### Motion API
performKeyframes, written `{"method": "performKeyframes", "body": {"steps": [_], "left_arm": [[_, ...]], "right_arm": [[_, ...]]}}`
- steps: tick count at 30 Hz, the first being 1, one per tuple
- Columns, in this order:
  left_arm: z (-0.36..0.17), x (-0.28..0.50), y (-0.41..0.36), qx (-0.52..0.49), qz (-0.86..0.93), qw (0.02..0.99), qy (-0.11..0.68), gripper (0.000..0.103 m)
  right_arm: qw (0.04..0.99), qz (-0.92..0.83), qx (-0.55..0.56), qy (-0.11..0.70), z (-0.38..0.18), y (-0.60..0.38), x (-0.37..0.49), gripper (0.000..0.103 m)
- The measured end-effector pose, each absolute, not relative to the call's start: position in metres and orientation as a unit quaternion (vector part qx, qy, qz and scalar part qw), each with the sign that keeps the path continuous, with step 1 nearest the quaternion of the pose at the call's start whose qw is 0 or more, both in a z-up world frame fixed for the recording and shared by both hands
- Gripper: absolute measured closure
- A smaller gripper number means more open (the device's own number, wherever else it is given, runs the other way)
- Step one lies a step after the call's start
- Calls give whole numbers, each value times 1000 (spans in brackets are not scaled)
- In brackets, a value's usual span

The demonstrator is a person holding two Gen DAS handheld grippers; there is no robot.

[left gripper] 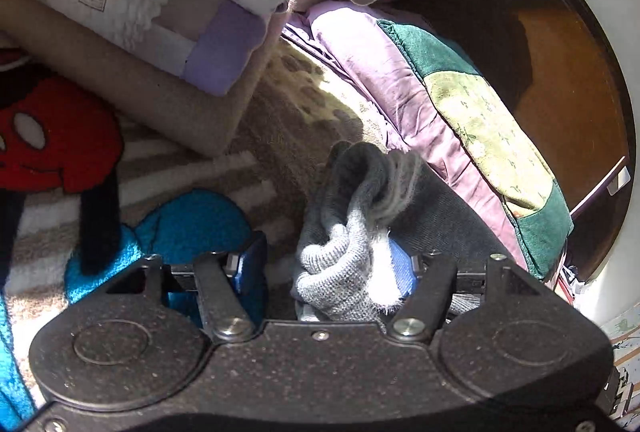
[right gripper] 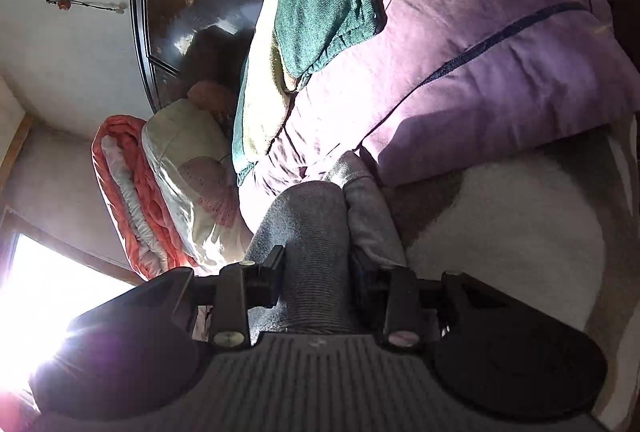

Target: Fold clothes

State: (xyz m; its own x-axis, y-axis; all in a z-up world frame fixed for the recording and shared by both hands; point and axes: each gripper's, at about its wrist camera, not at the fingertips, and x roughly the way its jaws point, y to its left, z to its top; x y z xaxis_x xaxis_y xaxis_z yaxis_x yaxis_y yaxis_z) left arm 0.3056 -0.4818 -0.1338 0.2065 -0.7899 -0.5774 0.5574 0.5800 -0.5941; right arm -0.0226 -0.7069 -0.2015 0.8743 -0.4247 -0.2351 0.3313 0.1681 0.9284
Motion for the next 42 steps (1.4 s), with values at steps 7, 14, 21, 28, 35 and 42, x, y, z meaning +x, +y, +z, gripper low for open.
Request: {"method": "performKeyframes", "body": {"steps": [7,14,21,28,35,42], "left_arm": [[-106,276,-457,-118,-415,802,414,28],[-82,237,-416,-109,-404,817,396,27],[-62,169,-358,-85,-398,836,368,19],[-41,123,-308,-74,-385,847,359,6],[-15,77,-302,9,-378,867,325,1],[6,39,-297,48,-403,865,294,0]], "right_arm": [[809,-291,509,-39,-171,-692,-38,49],[878,-282,386,-4,-139,-664,-25,45],[882,-233,410,5,-128,-634,-35,21],[884,-209,416,53,-117,-580,-44,1],[894,-238,363,115,-66,-525,-78,0],[888,-302,298,178,-26,-494,-102,0]]}}
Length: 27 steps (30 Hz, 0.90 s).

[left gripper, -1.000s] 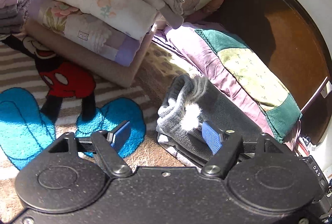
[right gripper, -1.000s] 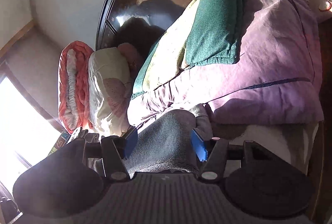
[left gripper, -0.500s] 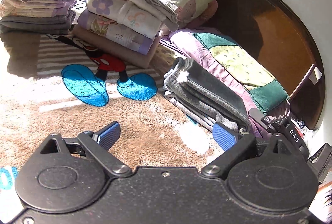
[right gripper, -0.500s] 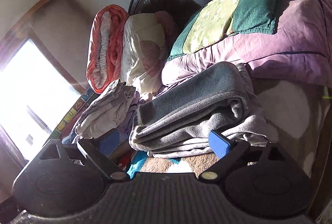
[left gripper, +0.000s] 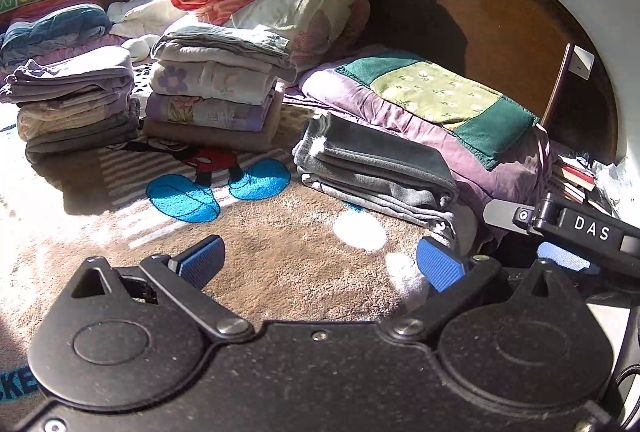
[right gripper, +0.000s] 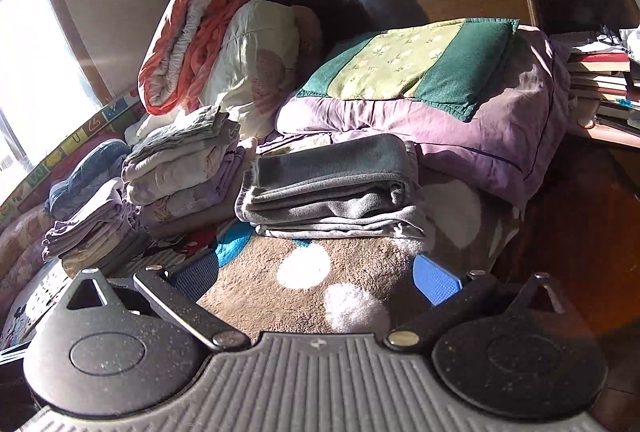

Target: Fold clothes

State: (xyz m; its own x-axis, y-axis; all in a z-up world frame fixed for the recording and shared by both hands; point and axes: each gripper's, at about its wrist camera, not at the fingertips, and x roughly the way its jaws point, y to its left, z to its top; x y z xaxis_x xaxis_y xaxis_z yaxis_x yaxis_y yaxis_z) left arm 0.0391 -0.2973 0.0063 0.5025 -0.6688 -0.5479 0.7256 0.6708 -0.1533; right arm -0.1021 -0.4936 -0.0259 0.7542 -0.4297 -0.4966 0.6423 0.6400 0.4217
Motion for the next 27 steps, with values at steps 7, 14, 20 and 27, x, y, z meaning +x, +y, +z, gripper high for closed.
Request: {"method": "performKeyframes", "body": {"steps": [7,14,20,27], "left_arm": [[21,11,-292,73,-407,876,250,0],[22,-10,-295,102,-398,882,230,0],[24,-17,-297,118,-395,882,228,0],[21,-15,-296,104,-392,879,248,0]], "right_arm": [[879,-337,272,200,-12,-477,-122,0],[878,-345,259,208,-6,-465,-132,0],[877,-349,256,208,-2,-462,-136,0],[878,-348,254,208,-1,-461,-138,0]]}}
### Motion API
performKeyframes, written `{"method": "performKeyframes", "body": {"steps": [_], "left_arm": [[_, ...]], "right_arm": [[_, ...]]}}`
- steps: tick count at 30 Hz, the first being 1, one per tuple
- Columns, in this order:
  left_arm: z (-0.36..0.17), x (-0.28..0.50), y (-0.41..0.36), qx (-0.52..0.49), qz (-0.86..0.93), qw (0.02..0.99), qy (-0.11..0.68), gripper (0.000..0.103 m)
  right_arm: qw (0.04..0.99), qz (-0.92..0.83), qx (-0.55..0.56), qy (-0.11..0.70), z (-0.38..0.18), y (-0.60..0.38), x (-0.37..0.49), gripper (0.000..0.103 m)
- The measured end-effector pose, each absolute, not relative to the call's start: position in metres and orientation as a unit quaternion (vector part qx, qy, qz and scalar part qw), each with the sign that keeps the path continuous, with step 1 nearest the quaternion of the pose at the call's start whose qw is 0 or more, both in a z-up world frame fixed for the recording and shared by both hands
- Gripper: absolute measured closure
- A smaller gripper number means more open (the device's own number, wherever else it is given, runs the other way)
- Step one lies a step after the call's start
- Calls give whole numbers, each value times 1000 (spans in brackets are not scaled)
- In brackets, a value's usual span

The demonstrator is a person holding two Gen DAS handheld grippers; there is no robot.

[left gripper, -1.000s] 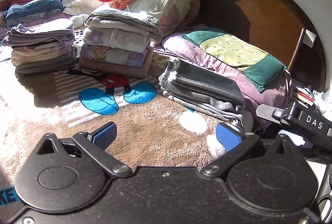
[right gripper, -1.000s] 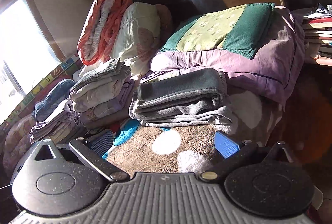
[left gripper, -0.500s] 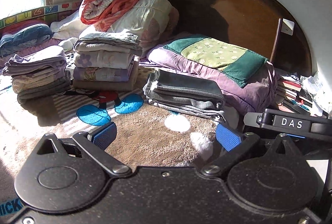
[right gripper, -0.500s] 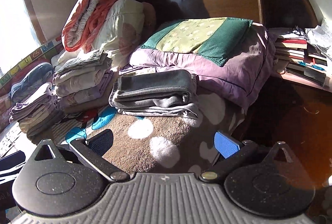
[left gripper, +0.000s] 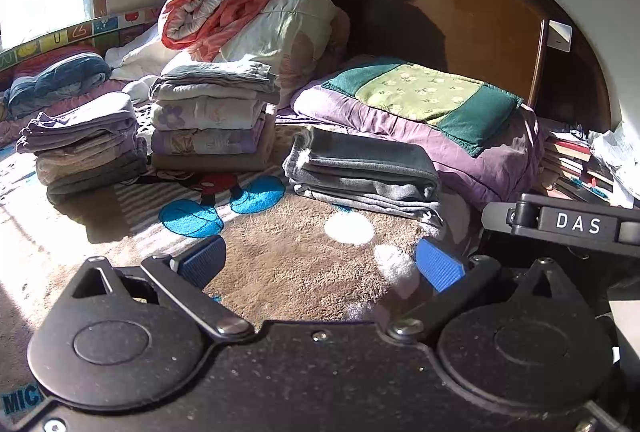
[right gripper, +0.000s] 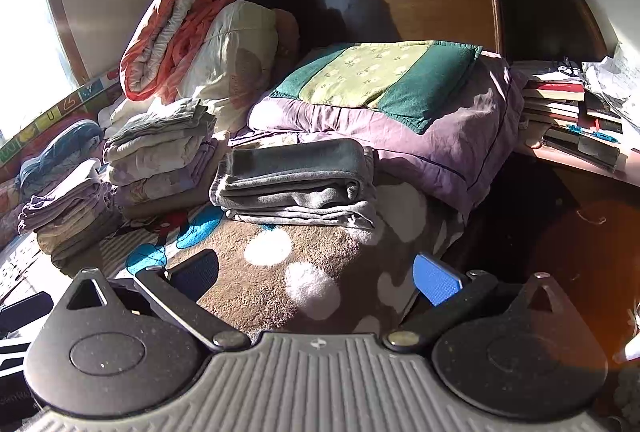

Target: Fold clothes

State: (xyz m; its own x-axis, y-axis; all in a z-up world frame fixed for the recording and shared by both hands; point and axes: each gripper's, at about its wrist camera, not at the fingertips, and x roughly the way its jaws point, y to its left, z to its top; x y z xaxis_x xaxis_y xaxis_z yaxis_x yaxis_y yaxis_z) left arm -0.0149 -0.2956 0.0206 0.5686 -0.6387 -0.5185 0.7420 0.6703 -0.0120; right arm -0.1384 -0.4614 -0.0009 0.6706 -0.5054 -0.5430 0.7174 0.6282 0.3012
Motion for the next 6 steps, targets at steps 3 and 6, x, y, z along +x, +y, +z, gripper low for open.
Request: {"method": "performKeyframes", "body": {"steps": [3,6], "left_arm": [[21,-14,-293,97,-393,879,253,0],[21,-15,-291,91,-392,881,249,0]], "right_arm": [[878,-348,255,209,-1,-462,-139,0],[878,-346,256,210,-2,-461,-139,0]]}}
